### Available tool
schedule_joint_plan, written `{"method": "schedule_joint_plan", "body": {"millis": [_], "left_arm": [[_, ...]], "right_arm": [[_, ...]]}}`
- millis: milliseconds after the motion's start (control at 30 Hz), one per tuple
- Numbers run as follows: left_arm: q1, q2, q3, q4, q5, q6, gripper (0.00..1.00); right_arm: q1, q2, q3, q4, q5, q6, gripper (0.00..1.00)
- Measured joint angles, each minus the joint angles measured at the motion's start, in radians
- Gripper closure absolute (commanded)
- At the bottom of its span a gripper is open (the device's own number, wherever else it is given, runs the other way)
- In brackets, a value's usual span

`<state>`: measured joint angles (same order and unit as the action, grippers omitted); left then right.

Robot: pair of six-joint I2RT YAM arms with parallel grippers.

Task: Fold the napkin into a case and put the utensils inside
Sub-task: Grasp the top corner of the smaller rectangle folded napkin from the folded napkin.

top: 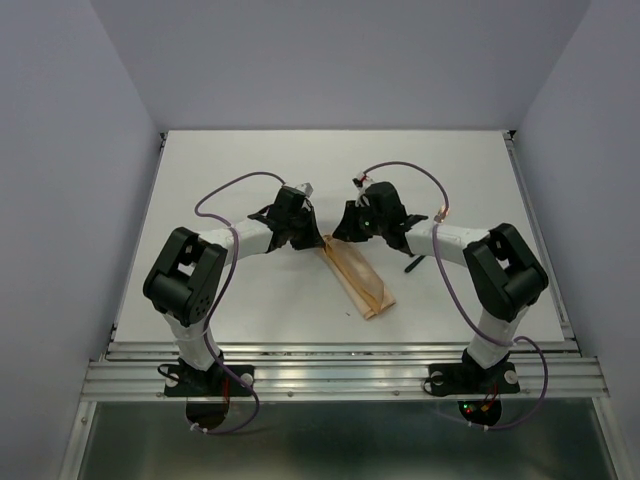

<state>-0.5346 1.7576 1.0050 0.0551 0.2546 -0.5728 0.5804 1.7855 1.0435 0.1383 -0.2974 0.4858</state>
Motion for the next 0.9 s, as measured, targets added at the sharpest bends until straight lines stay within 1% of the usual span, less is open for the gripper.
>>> {"method": "schedule_joint_plan", "body": {"millis": [33,233,500,700,900], "left_arm": [[0.0,0.0,0.0,0.0,0.0,0.0,1.0],[0.002,0.0,0.0,0.0,0.007,0.0,1.0],[0.005,0.0,0.0,0.0,0.018,-0.004,1.0],[0.006,0.0,0.003,0.0,0.026,-0.004,1.0],[0.007,0.0,0.003,0.001,0.026,-0.003,1.0]], "right_arm": [[-0.005,0.002,0.0,0.0,-0.001,0.003,0.86],[-0.012,0.035,0.0,0.009,-0.032,0.021,0.92],[-0.012,0.134,0.016,0.048,-0.126,0.058,0.93],[-0.01,0.165,0.027,0.082,-0.167,0.088,0.93],[-0.01,0.169,0.031,0.102,-0.171,0.108,0.93]]}}
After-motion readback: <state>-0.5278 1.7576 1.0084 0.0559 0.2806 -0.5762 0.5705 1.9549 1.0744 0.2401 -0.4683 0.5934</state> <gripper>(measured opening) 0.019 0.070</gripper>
